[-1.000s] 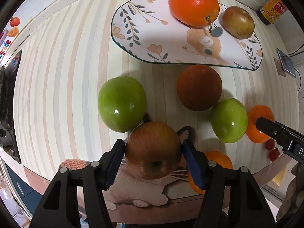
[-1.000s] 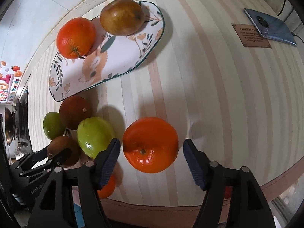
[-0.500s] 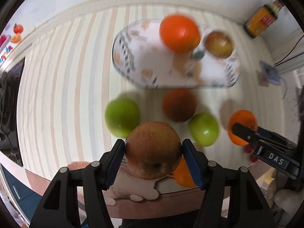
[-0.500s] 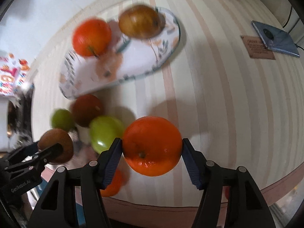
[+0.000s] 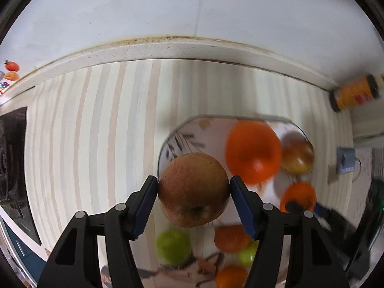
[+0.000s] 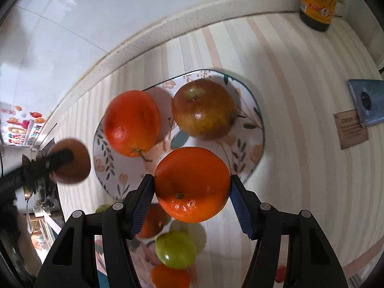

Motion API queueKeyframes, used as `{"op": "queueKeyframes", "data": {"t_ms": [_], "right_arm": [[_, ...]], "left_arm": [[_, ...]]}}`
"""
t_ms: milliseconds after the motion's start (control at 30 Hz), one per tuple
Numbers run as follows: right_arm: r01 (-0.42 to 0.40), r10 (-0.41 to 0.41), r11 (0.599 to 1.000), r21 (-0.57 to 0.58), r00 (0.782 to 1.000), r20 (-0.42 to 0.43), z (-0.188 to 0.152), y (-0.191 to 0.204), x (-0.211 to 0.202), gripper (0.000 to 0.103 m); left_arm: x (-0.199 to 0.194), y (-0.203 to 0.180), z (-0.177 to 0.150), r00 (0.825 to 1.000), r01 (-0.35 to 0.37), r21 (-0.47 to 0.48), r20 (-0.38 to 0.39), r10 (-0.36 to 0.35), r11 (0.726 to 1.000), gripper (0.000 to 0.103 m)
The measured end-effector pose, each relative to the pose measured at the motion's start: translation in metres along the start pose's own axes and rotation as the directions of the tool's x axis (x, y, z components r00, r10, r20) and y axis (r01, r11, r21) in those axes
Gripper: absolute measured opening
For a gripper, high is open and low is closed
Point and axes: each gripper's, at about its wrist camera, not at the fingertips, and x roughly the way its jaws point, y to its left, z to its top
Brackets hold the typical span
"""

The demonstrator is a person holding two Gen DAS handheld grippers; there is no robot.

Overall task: Organize fruits
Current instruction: 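Carry the apple and orange onto the floral plate and release them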

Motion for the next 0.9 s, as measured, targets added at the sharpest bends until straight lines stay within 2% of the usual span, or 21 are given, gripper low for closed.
{"op": "queueKeyframes", "data": {"t_ms": [200, 333, 567, 633, 667, 700, 733, 800, 900], "right_arm": [[0.018, -0.018, 1.0, 0.013, 1.0, -0.024, 0.006, -0.001, 0.021, 0.065], [0.024, -0.023, 1.0, 0.019, 0.999, -0.036, 0.003, -0.004, 0.026, 0.066], [0.021, -0.018, 0.999, 0.048, 0.999, -0.049, 0.003, -0.007, 0.028, 0.066], [0.021, -0.018, 0.998, 0.053, 0.999, -0.052, 0.003, -0.007, 0.028, 0.068], [0.02, -0.018, 0.998, 0.052, 0.999, -0.049, 0.004, -0.006, 0.027, 0.073], [0.026, -0.024, 0.998, 0.052, 0.999, -0.04, 0.004, -0.006, 0.024, 0.08], [0.031, -0.029, 0.998, 0.049, 0.999, -0.035, 0.004, -0.005, 0.022, 0.083], [0.046, -0.045, 0.998, 0.036, 0.998, -0.034, 0.004, -0.003, 0.015, 0.091], [0.099, -0.099, 0.995, 0.0, 0.995, -0.018, 0.002, 0.003, 0.001, 0.094]], "left_arm": [[0.031, 0.001, 0.033, 0.996, 0.036, -0.028, -0.08, -0.038, 0.999, 0.06], [0.049, -0.007, 0.041, 0.992, 0.03, -0.021, -0.122, -0.032, 0.999, 0.061], [0.057, -0.007, 0.05, 0.988, 0.026, -0.037, -0.149, -0.031, 0.999, 0.061], [0.051, -0.01, 0.05, 0.993, 0.008, -0.016, -0.12, -0.01, 1.0, 0.061], [0.047, -0.013, 0.05, 0.995, -0.009, 0.0, -0.099, 0.009, 1.0, 0.062], [0.043, -0.014, 0.051, 0.997, -0.016, 0.008, -0.082, 0.017, 1.0, 0.068], [0.038, -0.015, 0.052, 0.997, -0.007, 0.01, -0.073, 0.008, 1.0, 0.08], [0.028, -0.015, 0.051, 0.999, -0.016, 0.015, -0.05, 0.017, 1.0, 0.088], [0.01, -0.012, 0.043, 0.999, -0.049, 0.028, -0.002, 0.049, 0.998, 0.088]]}}
